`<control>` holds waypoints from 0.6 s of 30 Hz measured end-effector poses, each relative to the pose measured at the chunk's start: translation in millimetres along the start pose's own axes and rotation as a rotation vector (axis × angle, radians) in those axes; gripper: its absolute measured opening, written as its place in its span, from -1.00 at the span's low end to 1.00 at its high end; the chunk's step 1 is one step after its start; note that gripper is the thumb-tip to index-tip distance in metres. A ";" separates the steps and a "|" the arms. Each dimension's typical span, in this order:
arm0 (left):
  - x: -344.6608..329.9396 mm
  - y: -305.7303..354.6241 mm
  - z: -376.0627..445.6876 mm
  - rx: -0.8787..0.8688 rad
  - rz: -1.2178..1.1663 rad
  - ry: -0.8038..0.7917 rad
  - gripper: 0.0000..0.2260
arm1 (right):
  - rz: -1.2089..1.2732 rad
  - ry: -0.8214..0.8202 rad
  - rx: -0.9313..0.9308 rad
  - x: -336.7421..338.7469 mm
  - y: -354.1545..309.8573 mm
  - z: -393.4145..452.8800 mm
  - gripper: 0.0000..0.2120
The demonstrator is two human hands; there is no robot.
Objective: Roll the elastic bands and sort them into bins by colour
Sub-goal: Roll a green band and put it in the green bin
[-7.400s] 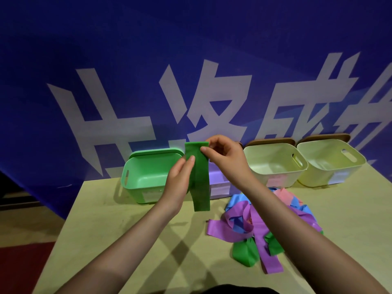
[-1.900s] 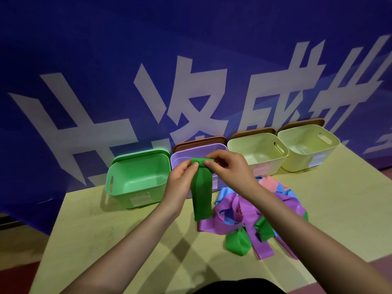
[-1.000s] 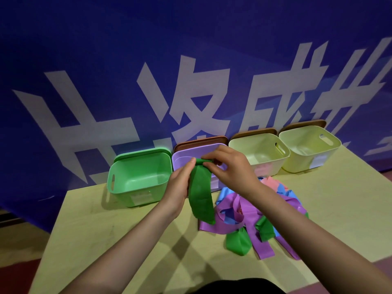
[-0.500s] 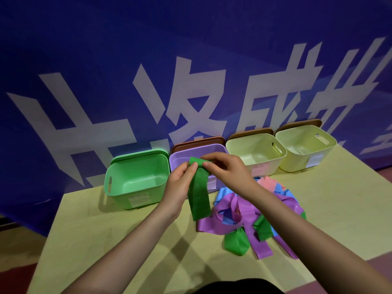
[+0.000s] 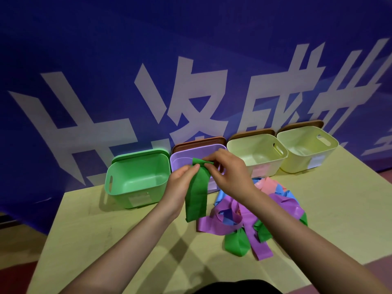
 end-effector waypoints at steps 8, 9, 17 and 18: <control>1.2 -2.6 0.8 0.064 -0.119 -0.044 -0.79 | -0.159 -0.031 0.236 -0.4 -5.8 -0.9 -0.84; 1.8 -2.2 0.1 0.055 -0.104 -0.037 -0.79 | -0.147 -0.047 0.243 -0.1 -5.7 -0.2 -0.83; 11.1 -1.7 -0.9 0.004 0.035 0.007 -0.82 | 0.134 -0.214 -0.131 -4.0 3.2 1.7 -0.64; 11.3 -1.4 -1.1 -0.007 0.052 0.004 -0.82 | 0.188 -0.225 -0.209 -5.6 5.0 1.5 -0.67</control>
Point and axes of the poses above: each hand's wrist, its own z-axis towards the middle knuckle, its own x-axis out of the back of the hand, y = z × x, the point moved 5 cm from there along z, towards the middle knuckle, and after that the axes turned 3 degrees about -y, right-handed, at the moved point
